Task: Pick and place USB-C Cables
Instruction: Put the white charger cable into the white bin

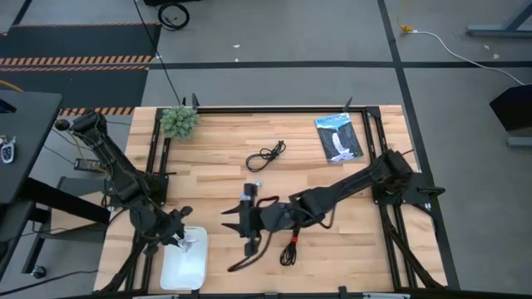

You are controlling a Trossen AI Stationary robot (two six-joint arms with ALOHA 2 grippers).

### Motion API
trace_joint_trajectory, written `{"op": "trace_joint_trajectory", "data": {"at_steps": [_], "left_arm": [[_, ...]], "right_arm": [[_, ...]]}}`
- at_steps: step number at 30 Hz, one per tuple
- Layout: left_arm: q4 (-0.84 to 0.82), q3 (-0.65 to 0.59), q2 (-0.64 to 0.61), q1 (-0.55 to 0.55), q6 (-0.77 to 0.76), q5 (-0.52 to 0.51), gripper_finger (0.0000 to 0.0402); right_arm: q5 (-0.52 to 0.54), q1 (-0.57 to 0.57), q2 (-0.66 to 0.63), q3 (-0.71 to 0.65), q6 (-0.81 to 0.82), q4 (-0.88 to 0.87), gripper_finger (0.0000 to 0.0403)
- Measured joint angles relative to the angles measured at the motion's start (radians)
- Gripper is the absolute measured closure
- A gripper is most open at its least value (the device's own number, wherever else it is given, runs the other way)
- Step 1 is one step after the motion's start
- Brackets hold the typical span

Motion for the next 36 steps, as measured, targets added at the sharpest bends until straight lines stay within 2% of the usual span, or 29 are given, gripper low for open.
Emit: {"op": "trace_joint_trajectory", "data": {"at_steps": [6, 14, 19, 23, 28, 33, 36], "left_arm": [[-0.011, 0.0, -0.002, -0.001, -0.02, -0.02, 0.0349], [-0.012, -0.001, 0.0, -0.002, -0.024, -0.023, 0.0349], [-0.012, -0.001, 0.0, -0.002, -0.023, -0.026, 0.0349], [-0.01, -0.001, 0.0, -0.002, -0.023, -0.026, 0.0349], [-0.01, -0.001, 0.0, -0.003, -0.01, -0.023, 0.0349], [-0.008, -0.001, 0.0, -0.002, 0.002, -0.029, 0.0349], [-0.003, -0.001, 0.0, -0.002, 0.002, -0.027, 0.0349]], "right_arm": [[-0.1, -0.046, 0.13, -0.006, -0.003, 0.2, 0.0268], [-0.246, -0.089, 0.23, -0.003, 0.013, 0.376, 0.0238], [-0.265, -0.093, 0.291, 0.0, 0.016, 0.469, 0.0207], [-0.267, -0.092, 0.348, 0.073, 0.045, 0.412, 0.0182], [-0.266, -0.085, 0.442, 0.269, 0.043, 0.257, 0.0161], [-0.27, -0.067, 0.524, 0.446, 0.016, 0.117, 0.0154], [-0.27, -0.064, 0.549, 0.493, 0.009, 0.104, 0.0154]]}}
